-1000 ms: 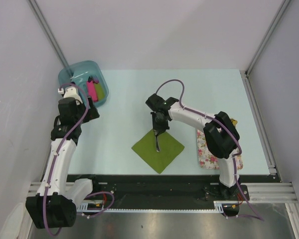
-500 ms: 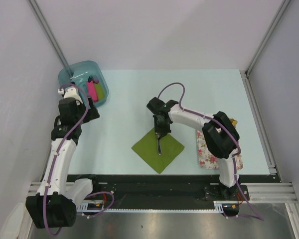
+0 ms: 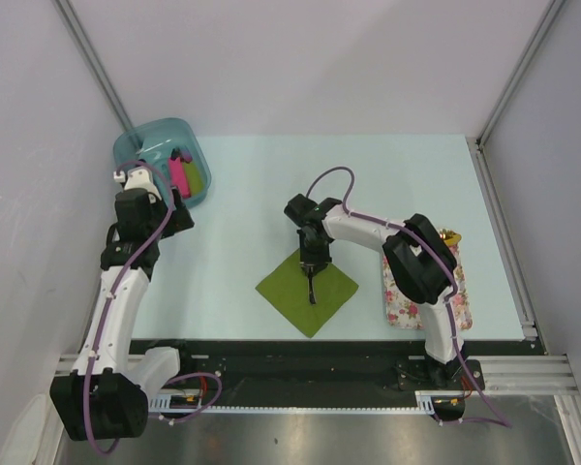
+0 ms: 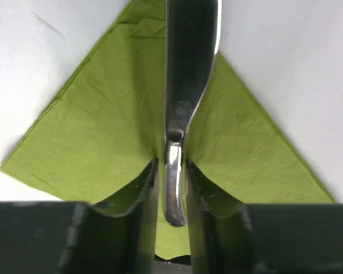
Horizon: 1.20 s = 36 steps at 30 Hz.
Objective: Place the utensils on the paper napkin and roll it up
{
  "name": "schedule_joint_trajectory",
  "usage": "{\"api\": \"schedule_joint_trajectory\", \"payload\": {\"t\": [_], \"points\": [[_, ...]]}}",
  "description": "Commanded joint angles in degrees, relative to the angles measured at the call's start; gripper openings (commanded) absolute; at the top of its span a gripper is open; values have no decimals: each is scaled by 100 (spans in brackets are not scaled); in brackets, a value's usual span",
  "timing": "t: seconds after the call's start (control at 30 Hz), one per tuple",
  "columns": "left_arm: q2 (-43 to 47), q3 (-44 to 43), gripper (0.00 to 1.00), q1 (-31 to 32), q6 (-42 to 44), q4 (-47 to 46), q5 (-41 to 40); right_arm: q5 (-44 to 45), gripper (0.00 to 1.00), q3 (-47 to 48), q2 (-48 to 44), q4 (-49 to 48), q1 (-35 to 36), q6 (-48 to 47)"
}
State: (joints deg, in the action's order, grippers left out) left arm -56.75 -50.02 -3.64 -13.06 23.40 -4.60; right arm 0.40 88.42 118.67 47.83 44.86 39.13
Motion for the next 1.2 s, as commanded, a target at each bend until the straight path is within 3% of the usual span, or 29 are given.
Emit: {"api": "schedule_joint_trajectory", "payload": {"t": [0.0, 0.3, 0.33, 0.37, 0.43, 0.47, 0.53, 0.7, 0.87, 1.0, 1.07, 1.13, 1.17], "points": [[-11, 18, 100, -32, -21, -187, -111, -199, 34, 149, 60, -81, -39, 77], [-55, -122, 100, -23, -30, -99, -59, -436, 51, 710, -81, -72, -223, -169], [-64, -157, 100, -32, -13, -72, -32, -506, 56, 842, -159, -72, -250, -352], [-73, -236, 100, -23, 5, -37, 20, -524, 68, 991, -317, -125, -276, -476], [-73, -315, 100, -23, 154, -11, 413, -620, 82, 1247, -572, -230, -346, -844], [-64, -429, 100, -32, 207, 50, 625, -568, 93, 1256, -913, -344, -364, -1272], [6, -500, 100, -23, 339, 51, 1064, -690, 100, 915, -1310, -607, -452, -1871], [392, -325, 100, -23, 918, -238, 2225, -1654, 100, -78, -2653, -574, -1057, -4244], [744, -17, 100, -23, 1139, -442, 3235, -2781, 100, -677, -2762, 547, -3015, -5511], [701, -25, 100, -23, 929, -441, 3194, -2398, 100, -625, -2569, 833, -4378, -5084], [674, -8, 100, -23, 832, -529, 3150, -2046, 100, -642, -2498, 710, -5080, -4338], [657, 10, 100, -23, 682, -590, 3053, -1300, 96, -729, -2481, 509, -5381, -3410], [648, 18, 100, -23, 638, -634, 3018, -1054, 89, -765, -2463, 447, -5565, -3125]]}}
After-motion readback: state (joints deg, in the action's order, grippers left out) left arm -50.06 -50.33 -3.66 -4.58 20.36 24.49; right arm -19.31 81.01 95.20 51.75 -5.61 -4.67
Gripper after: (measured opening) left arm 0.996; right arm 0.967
